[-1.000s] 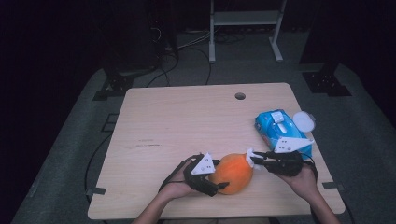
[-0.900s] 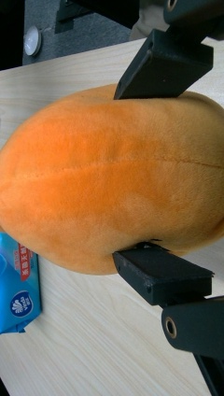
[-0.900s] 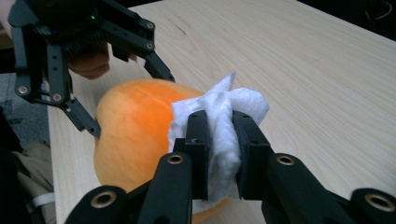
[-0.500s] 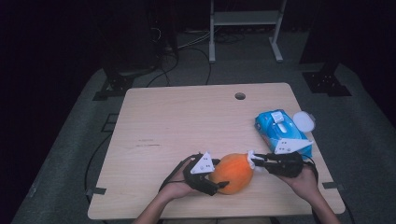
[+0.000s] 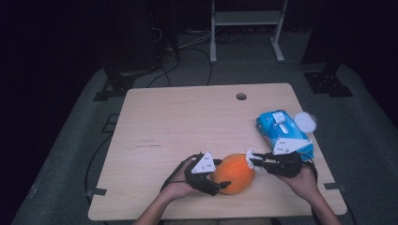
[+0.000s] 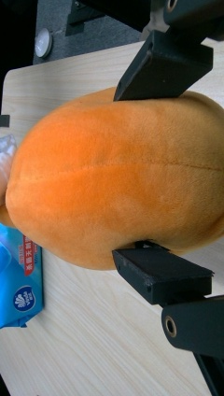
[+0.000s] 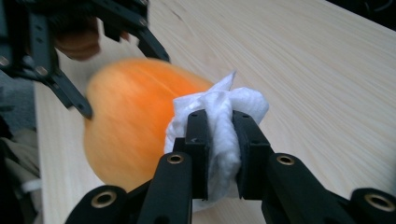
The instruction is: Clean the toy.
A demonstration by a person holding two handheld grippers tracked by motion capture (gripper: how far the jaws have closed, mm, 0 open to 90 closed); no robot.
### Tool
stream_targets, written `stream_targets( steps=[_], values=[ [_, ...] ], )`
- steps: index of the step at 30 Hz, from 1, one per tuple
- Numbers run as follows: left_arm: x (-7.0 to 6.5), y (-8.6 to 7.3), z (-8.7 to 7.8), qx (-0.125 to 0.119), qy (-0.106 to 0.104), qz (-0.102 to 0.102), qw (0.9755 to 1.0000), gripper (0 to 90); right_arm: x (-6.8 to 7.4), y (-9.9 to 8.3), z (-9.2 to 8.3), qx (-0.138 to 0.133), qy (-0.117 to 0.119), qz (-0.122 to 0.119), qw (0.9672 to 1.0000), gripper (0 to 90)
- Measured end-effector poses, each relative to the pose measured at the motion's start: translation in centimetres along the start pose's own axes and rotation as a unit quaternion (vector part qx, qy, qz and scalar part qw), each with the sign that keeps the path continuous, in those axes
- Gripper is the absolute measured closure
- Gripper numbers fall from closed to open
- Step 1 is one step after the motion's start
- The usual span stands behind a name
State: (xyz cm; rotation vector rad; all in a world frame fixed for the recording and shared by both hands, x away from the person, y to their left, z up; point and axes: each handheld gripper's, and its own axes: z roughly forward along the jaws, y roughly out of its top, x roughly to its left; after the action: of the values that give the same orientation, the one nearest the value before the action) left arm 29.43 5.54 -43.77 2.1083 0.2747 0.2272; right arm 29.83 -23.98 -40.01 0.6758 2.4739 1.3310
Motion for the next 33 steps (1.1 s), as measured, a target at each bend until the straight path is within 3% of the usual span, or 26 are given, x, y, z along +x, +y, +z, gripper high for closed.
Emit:
stream_targets(
  steps=[2, 5, 8, 10, 11, 14, 18, 22, 26, 27, 29, 33],
  values=[
    [0.2, -0.1, 0.0, -0.005, -0.002, -0.009, 0.9999, 23.6, -0.1, -0.3, -0.2, 0.008, -0.008, 0.002, 0.9999, 76.8],
    [0.0, 0.2, 0.2, 0.002, 0.001, -0.006, 1.0000, 24.4, 0.5, 0.1, -0.2, 0.004, -0.005, -0.006, 1.0000, 76.8],
    [-0.4, 0.3, 0.4, -0.003, 0.003, -0.004, 1.0000, 24.4, 1.7, 1.2, 0.3, -0.013, 0.028, -0.019, 0.9993, 76.8],
    [-0.5, 0.3, 0.4, 0.001, 0.004, 0.002, 1.0000, 24.4, 2.2, 1.6, 0.6, -0.013, 0.031, -0.027, 0.9991, 76.8],
    [-0.2, 0.1, 0.2, -0.003, 0.002, -0.005, 1.0000, 24.4, 2.5, 2.0, 0.9, -0.009, 0.028, -0.037, 0.9989, 76.8],
    [0.2, -0.1, 0.1, -0.010, -0.001, -0.017, 0.9998, 24.5, 1.9, 1.8, 0.9, -0.013, 0.026, -0.030, 0.9991, 76.8],
    [0.8, -0.4, -0.2, -0.016, 0.001, -0.038, 0.9991, 24.4, -0.3, 0.1, 0.2, -0.003, 0.008, 0.004, 1.0000, 76.8],
    [1.5, -0.8, -0.3, -0.021, -0.004, -0.058, 0.9981, 24.5, -0.7, -1.0, -0.2, 0.016, 0.001, 0.012, 0.9998, 76.8],
    [0.9, -0.5, -0.2, -0.014, 0.000, -0.038, 0.9992, 25.7, 0.0, -0.3, -0.2, 0.009, 0.005, -0.001, 0.9999, 76.8],
    [0.3, -0.2, -0.1, -0.008, 0.001, -0.012, 0.9999, 25.9, 0.2, 0.0, -0.2, 0.003, 0.009, -0.002, 1.0000, 76.8],
    [-0.3, 0.1, 0.1, -0.003, 0.004, 0.007, 1.0000, 26.6, 0.4, 0.6, -0.1, -0.005, 0.008, -0.005, 0.9999, 76.8],
    [-0.4, 0.2, 0.1, -0.002, 0.008, 0.010, 0.9999, 26.7, -0.1, 0.5, 0.1, -0.008, 0.008, 0.004, 0.9999, 76.8]
  ],
)
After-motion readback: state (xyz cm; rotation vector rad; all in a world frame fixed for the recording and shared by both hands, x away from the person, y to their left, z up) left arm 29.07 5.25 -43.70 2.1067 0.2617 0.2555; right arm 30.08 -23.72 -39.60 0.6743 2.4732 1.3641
